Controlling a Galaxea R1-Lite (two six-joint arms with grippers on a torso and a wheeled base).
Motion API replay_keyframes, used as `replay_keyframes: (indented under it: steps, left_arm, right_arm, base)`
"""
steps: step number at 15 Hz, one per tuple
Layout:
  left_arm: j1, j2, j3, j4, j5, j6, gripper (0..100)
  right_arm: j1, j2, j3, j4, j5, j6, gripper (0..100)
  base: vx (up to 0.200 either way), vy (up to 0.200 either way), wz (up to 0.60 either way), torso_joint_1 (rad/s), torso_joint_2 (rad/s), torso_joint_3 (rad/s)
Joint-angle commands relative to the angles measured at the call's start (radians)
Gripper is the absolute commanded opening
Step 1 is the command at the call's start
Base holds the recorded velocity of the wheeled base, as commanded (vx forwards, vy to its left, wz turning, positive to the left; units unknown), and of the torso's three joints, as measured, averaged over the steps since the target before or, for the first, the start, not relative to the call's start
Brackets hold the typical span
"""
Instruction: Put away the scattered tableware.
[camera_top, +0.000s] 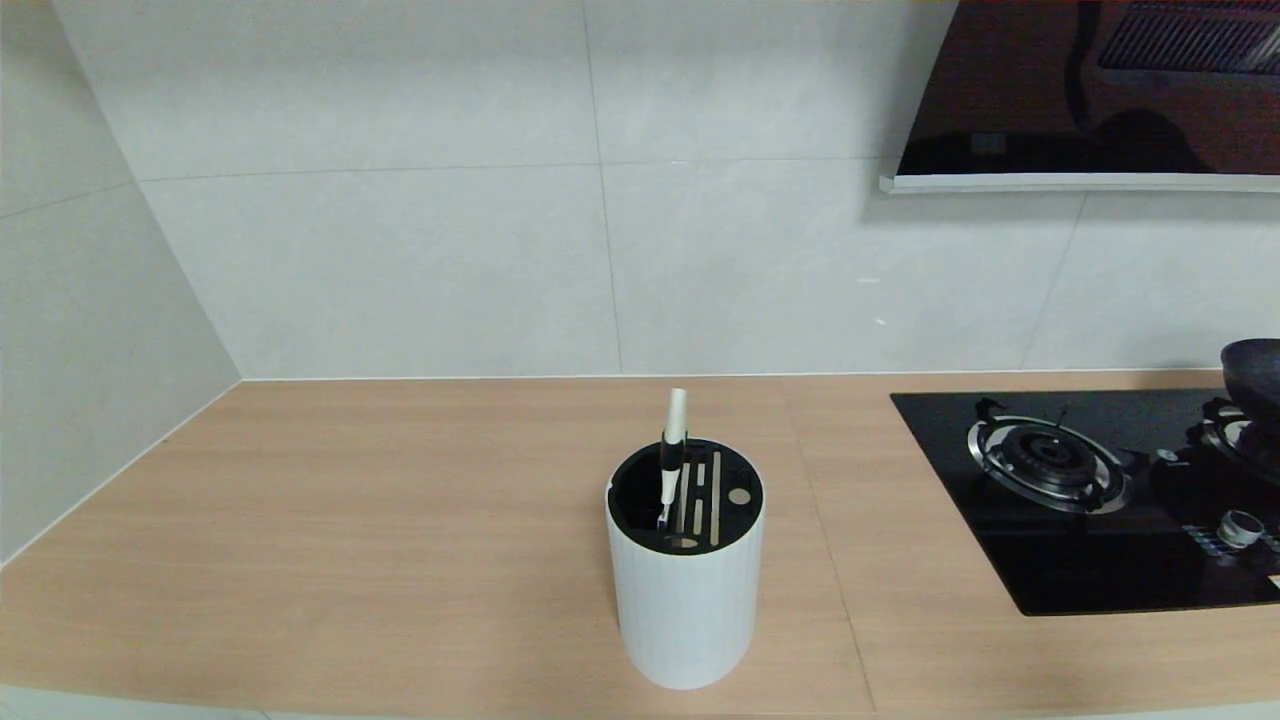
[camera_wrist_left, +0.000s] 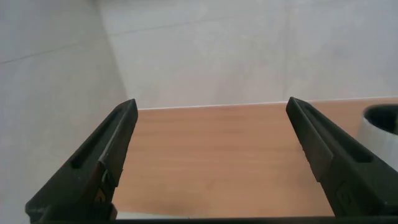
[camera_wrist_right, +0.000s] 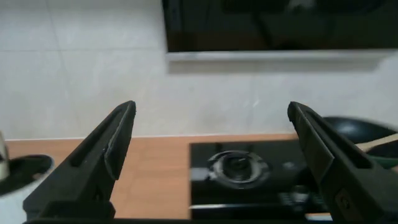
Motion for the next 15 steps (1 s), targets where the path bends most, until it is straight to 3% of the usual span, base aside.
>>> replay_keyframes:
  steps: [1,4,6,8,9,10,11,13,14,15]
  left_arm:
    - [0.08,-0.063,0.008,0.01,-0.006,-0.001,100]
    - [0.103,-0.114,0.084,0.061,-0.084,-0.01,100]
    - [0.103,-0.114,0.192,0.021,-0.121,-0.093,100]
    - [0.103,-0.114,0.354,-0.074,-0.156,-0.145,100]
    - [0.103,-0.114,0.39,-0.102,-0.167,-0.154,100]
    - [0.103,-0.114,0.514,-0.194,-0.219,-0.166,100]
    - [0.103,-0.114,0.541,-0.197,-0.238,-0.166,100]
    - [0.103,-0.114,0.538,-0.179,-0.293,-0.215,100]
    - [0.103,-0.114,0.538,-0.179,-0.336,-0.212,100]
    - [0.103,-0.114,0.54,-0.179,-0.342,-0.188,100]
  right_arm:
    - [-0.071,-0.138,0.025,0.019,0.015,-0.009,100]
    - [-0.087,-0.176,0.12,0.038,0.026,0.0,100]
    - [-0.087,-0.176,0.298,0.031,0.049,0.023,100]
    - [-0.087,-0.176,0.473,0.005,0.103,0.048,100]
    - [-0.087,-0.176,0.479,-0.001,0.112,0.06,100]
    - [-0.087,-0.176,0.479,0.009,0.153,0.132,100]
    - [-0.086,-0.176,0.479,0.011,0.159,0.137,100]
    - [-0.087,-0.176,0.475,0.077,0.165,0.132,100]
    - [-0.086,-0.176,0.478,0.06,0.176,0.12,100]
    - [-0.086,-0.176,0.478,0.06,0.187,0.115,100]
  base:
    - [0.0,0.0,0.0,0.0,0.0,0.0]
    - [0.0,0.0,0.0,0.0,0.0,0.0]
    - [0.0,0.0,0.0,0.0,0.0,0.0]
    - [0.0,0.0,0.0,0.0,0.0,0.0]
    - [0.0,0.0,0.0,0.0,0.0,0.0]
    - [0.0,0.0,0.0,0.0,0.0,0.0]
    - [0.0,0.0,0.0,0.0,0.0,0.0]
    - [0.0,0.0,0.0,0.0,0.0,0.0]
    - [0.0,0.0,0.0,0.0,0.0,0.0]
    - [0.0,0.0,0.0,0.0,0.0,0.0]
